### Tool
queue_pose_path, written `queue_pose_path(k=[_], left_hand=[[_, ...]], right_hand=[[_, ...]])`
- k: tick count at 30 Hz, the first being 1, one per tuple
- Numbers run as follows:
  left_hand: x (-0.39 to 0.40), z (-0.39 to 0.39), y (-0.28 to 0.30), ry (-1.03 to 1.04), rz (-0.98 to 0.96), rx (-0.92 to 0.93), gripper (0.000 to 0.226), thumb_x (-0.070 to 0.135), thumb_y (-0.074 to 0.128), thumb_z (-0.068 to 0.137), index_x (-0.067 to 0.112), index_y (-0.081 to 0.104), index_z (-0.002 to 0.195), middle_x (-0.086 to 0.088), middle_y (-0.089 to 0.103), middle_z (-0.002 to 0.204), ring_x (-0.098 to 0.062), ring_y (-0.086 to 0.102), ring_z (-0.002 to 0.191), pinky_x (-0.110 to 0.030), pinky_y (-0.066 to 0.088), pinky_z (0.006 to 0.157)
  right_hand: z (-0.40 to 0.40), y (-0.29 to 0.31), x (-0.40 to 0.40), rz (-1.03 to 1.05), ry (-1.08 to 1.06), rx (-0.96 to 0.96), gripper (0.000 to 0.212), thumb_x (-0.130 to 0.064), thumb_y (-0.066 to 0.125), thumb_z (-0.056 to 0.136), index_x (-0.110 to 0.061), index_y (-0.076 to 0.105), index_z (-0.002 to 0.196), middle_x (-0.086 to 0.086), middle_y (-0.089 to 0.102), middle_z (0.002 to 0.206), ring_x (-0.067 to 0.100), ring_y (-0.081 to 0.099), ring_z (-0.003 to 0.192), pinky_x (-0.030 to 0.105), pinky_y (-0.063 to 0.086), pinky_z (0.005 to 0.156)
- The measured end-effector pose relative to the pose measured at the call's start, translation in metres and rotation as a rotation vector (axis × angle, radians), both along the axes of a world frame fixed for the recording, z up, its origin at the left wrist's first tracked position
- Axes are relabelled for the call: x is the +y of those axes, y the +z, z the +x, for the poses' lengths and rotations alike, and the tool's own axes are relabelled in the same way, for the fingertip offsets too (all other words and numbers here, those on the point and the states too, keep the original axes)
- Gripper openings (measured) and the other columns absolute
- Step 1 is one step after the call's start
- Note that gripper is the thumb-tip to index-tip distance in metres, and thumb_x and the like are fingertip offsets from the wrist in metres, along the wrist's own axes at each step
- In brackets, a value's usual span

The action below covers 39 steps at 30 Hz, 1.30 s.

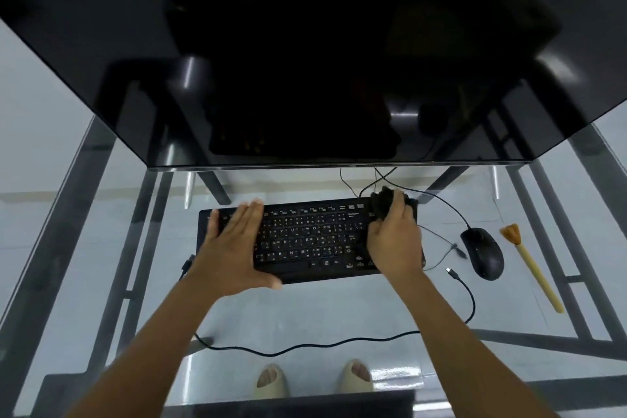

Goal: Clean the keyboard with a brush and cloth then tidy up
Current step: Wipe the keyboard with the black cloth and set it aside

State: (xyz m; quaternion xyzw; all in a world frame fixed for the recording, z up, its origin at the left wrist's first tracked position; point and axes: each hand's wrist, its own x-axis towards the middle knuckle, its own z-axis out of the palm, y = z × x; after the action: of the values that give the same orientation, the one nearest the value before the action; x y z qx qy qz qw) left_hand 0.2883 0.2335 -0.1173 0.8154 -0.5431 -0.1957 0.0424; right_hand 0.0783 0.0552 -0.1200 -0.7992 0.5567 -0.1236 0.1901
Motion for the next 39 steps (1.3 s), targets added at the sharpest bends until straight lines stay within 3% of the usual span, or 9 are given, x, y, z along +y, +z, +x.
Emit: queue_pose_path(k=[3,8,13,19,22,26,29,33,39], left_hand=[[0.014,0.013,0.0,-0.017,0.01,0.037,0.143,0.079,0.066,0.053,0.02,-0.021,0.15,0.009,-0.018,0.159,-0.007,-0.023,0.144,-0.047,-0.017,0.116],[0.018,0.017,-0.002,-0.033,-0.049,0.078,0.14,0.076,0.069,0.054,0.02,-0.015,0.151,0.012,-0.013,0.159,-0.005,-0.022,0.143,-0.042,-0.014,0.117],[0.022,0.02,-0.002,-0.049,-0.078,0.106,0.139,0.076,0.069,0.055,0.021,-0.015,0.151,0.013,-0.01,0.158,-0.004,-0.02,0.144,-0.041,-0.015,0.117],[0.026,0.026,-0.001,-0.072,-0.102,0.116,0.136,0.076,0.068,0.059,0.018,-0.014,0.152,0.014,-0.018,0.153,-0.004,-0.019,0.143,-0.042,-0.014,0.118],[0.044,0.05,0.003,-0.057,-0.086,0.096,0.139,0.082,0.062,0.056,0.02,-0.02,0.151,0.013,-0.019,0.153,-0.005,-0.02,0.143,-0.042,-0.019,0.116],[0.07,0.079,-0.003,-0.056,-0.039,0.153,0.142,0.078,0.069,0.055,0.025,-0.022,0.149,0.008,-0.012,0.16,-0.004,-0.02,0.144,-0.037,-0.021,0.115],[0.069,0.082,-0.006,-0.069,-0.058,0.236,0.144,0.07,0.076,0.053,0.026,-0.019,0.15,0.009,-0.005,0.16,-0.003,-0.016,0.145,-0.035,-0.014,0.118],[0.07,0.084,-0.007,-0.073,-0.101,0.278,0.145,0.068,0.079,0.051,0.024,-0.017,0.151,0.008,-0.003,0.162,-0.002,-0.011,0.146,-0.032,-0.013,0.118],[0.073,0.086,-0.008,-0.05,-0.13,0.338,0.147,0.063,0.083,0.05,0.026,-0.017,0.15,0.007,0.006,0.161,-0.005,0.001,0.147,-0.038,-0.011,0.119]], right_hand=[[0.036,0.007,0.039,0.0,0.135,0.0,0.055,-0.023,0.051,0.094,-0.011,0.031,0.144,0.012,0.055,0.114,0.027,0.057,0.096,0.044,0.047,0.088],[0.077,0.0,0.093,-0.045,0.808,0.099,0.052,-0.033,0.049,0.097,-0.019,0.035,0.144,0.011,0.057,0.118,0.03,0.058,0.103,0.042,0.044,0.087],[0.064,0.002,0.043,-0.055,0.184,0.058,0.039,-0.027,0.048,0.098,-0.016,0.048,0.135,0.014,0.059,0.11,0.033,0.061,0.091,0.043,0.049,0.08],[0.093,-0.003,0.107,-0.176,0.719,0.076,0.036,-0.027,0.058,0.092,-0.025,0.058,0.127,0.005,0.058,0.093,0.025,0.061,0.078,0.036,0.047,0.07],[0.076,0.0,0.062,-0.185,0.419,0.067,0.037,-0.021,0.062,0.09,-0.025,0.061,0.127,0.011,0.059,0.089,0.033,0.061,0.069,0.037,0.052,0.065],[0.08,-0.001,0.055,-0.128,0.216,0.106,0.039,-0.02,0.052,0.096,-0.013,0.053,0.134,0.019,0.056,0.102,0.037,0.059,0.084,0.043,0.048,0.075],[0.117,-0.002,0.114,-0.165,0.404,0.073,0.044,-0.019,0.061,0.089,-0.016,0.054,0.132,0.012,0.058,0.098,0.03,0.06,0.08,0.04,0.047,0.071],[0.136,-0.007,0.156,-0.16,0.86,0.029,0.048,-0.022,0.07,0.08,-0.021,0.058,0.127,0.007,0.057,0.091,0.027,0.059,0.076,0.035,0.046,0.067],[0.158,-0.003,0.119,-0.126,0.315,0.058,0.039,-0.015,0.058,0.09,-0.015,0.058,0.129,0.014,0.059,0.1,0.032,0.059,0.081,0.039,0.049,0.074]])
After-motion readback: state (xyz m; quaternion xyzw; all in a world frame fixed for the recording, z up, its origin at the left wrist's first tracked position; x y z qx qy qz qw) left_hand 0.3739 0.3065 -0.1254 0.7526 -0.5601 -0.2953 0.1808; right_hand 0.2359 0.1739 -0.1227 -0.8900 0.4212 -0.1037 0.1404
